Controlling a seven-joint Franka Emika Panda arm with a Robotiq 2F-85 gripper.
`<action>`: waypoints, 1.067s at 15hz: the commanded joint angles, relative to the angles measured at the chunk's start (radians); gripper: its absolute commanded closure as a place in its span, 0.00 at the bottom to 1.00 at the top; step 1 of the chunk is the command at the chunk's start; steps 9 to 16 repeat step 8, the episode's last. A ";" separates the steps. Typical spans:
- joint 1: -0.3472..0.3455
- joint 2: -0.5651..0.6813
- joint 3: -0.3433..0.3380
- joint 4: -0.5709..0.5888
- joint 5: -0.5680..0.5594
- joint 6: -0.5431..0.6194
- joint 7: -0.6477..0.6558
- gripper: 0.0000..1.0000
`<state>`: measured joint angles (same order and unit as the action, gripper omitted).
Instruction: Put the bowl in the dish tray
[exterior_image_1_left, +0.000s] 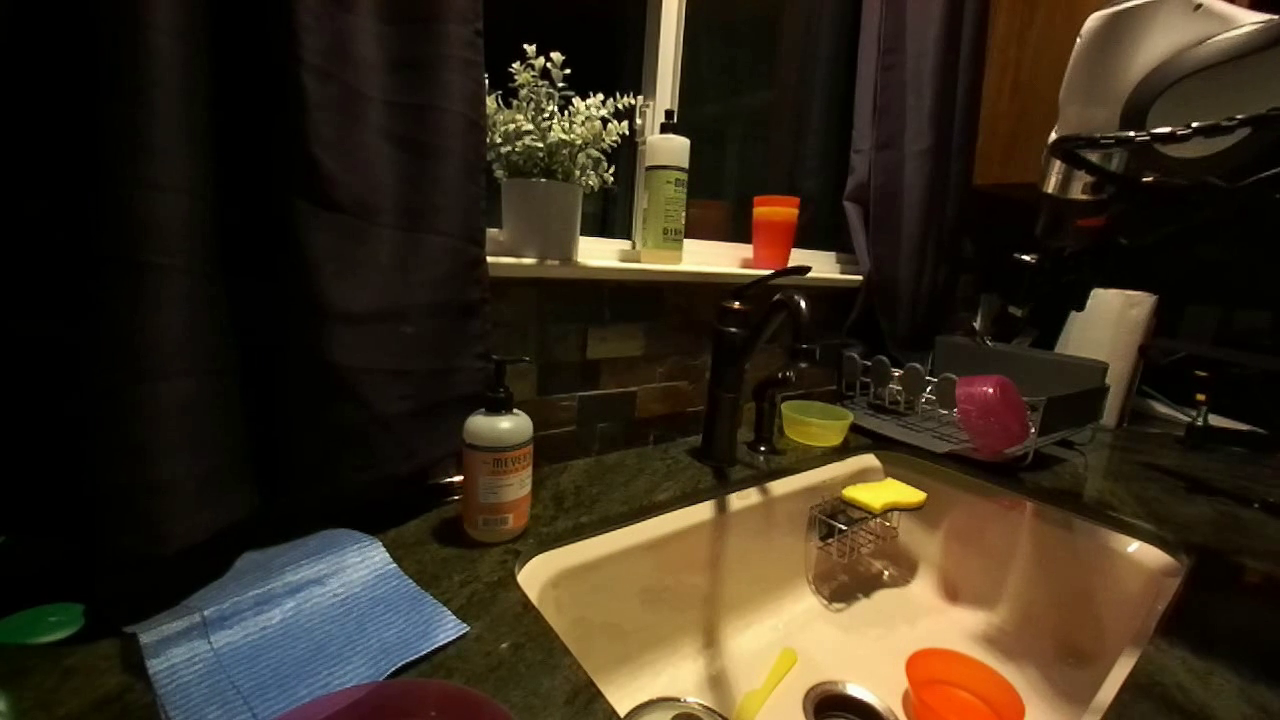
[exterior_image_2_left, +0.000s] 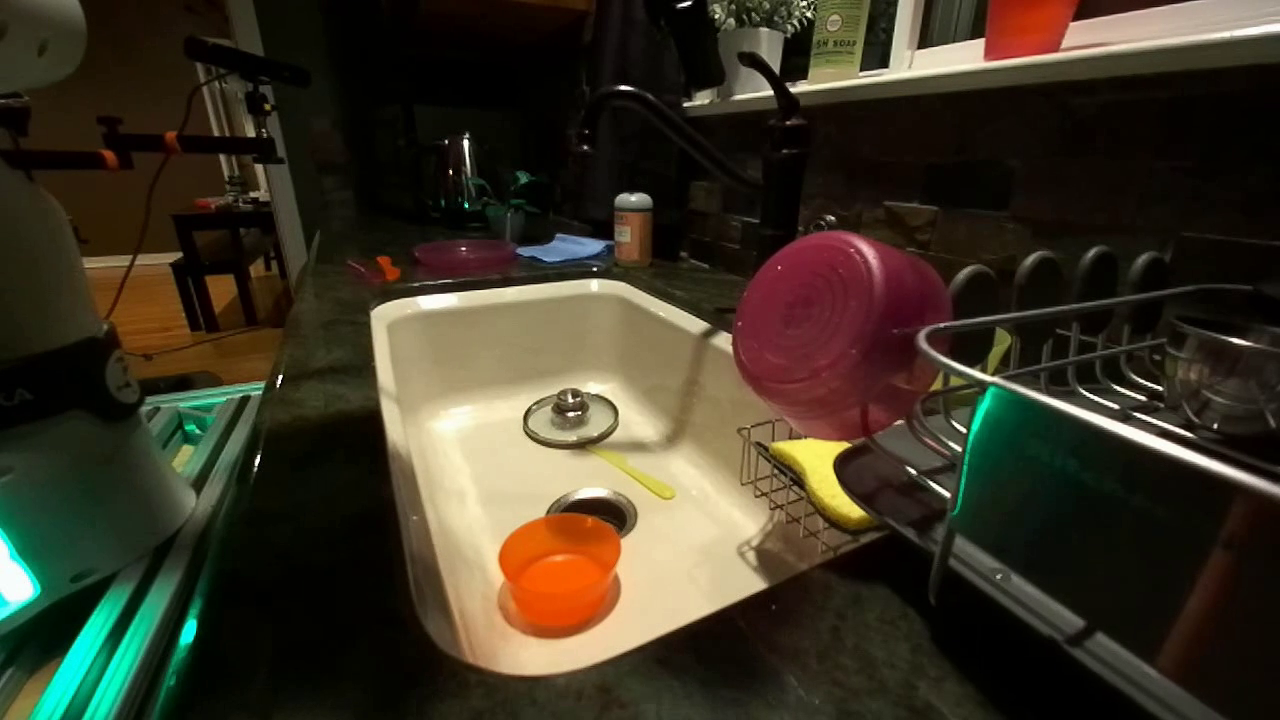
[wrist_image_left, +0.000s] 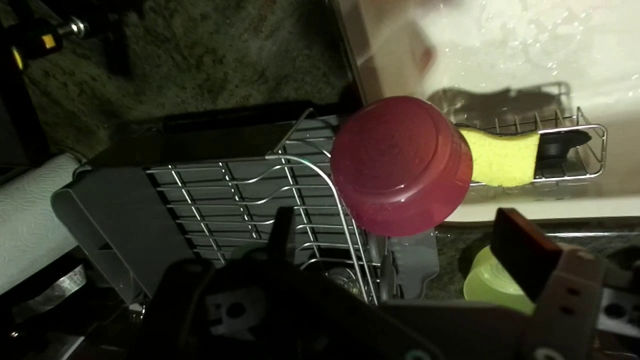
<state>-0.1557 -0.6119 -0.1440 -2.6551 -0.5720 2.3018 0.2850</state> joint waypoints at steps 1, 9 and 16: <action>-0.038 -0.044 0.003 -0.031 0.066 0.018 -0.101 0.00; -0.070 -0.016 0.036 -0.003 0.068 0.008 -0.104 0.00; -0.070 -0.016 0.036 -0.003 0.068 0.008 -0.104 0.00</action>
